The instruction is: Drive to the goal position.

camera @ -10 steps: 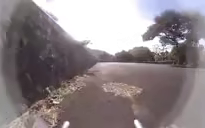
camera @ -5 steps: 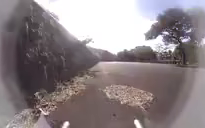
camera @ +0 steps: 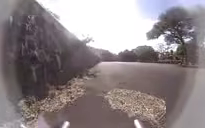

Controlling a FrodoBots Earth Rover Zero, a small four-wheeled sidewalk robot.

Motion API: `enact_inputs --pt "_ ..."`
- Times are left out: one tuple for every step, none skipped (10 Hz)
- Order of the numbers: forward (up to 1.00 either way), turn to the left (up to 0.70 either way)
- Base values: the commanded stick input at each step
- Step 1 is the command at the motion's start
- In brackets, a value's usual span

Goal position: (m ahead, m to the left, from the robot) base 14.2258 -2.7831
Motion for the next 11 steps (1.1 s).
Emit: enact_inputs --pt "0.7 0.0" --pt "0.7 0.0" --pt "0.7 0.0" --pt "0.7 0.0" --pt "0.7 0.0" --pt "0.7 0.0" --pt "0.7 0.0" --pt "0.7 0.0" --pt "0.7 0.0" --pt "0.7 0.0" --pt "0.7 0.0"
